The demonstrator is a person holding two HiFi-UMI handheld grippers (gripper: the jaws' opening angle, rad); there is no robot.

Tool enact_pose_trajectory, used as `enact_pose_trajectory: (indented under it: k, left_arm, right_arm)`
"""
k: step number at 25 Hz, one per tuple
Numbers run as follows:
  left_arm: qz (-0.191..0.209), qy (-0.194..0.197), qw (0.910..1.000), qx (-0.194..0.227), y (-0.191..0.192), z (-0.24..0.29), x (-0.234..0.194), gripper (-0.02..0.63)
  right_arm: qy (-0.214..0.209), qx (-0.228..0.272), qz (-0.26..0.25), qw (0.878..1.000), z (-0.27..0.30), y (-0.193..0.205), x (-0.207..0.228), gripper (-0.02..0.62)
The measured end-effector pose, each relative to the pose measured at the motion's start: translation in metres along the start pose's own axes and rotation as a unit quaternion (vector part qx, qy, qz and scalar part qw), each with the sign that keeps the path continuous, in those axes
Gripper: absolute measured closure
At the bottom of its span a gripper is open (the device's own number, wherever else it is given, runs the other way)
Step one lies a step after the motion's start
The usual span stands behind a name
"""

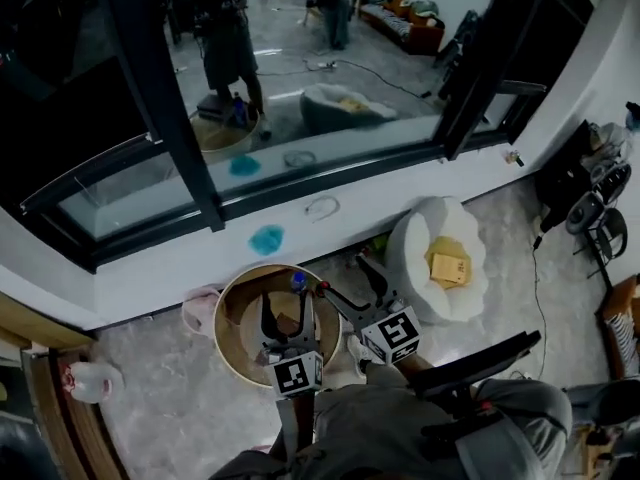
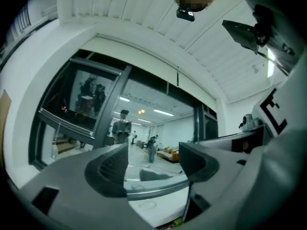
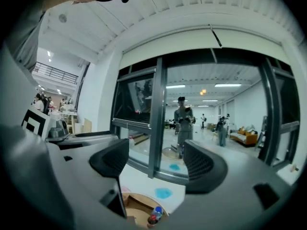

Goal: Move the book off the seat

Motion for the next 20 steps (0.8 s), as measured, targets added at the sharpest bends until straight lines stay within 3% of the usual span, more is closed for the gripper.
enact_pose_trajectory:
  k: [3,8,13,16,20]
  left_arm:
    - [-0.026,0.06,0.9978,0.014,-0.012,0.007,0.049,0.279]
    - [-0.018,0.116,0.9928,0.024,-0.036,0.004,0.12,0.279]
    - [0.002,0.127,0.9917,0.019,-0.032,-0.004,0.181,0.279]
    - [0.003,0.126,0.992,0.0,-0.03,-0.006,0.228,0.279]
    - [0.012,0.132,0.9902,-0.043,0.003,-0.018,0.29,0.279]
  right_arm:
    - [0.048,0.006,0.008,0.999,-0.036,-0.002,0.026,0.229]
    - [0.091,0.049,0.019,0.995,-0.095,-0.019,0.068,0.229]
    - [0.106,0.084,0.046,0.99,-0.159,-0.02,0.109,0.229]
    - [0.122,0.097,0.052,0.986,-0.209,-0.02,0.146,0.23]
    - [0.157,0.101,0.06,0.98,-0.281,-0.004,0.2,0.229]
Point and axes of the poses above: the fingertips, and each gripper's own axes: z forward along the fingers, x to its right, y out of its underside, the point moved 3 cm from there along -z, backward along the fingers, and after that the axes turned 4 degrees about z, right-handed, at the moved point
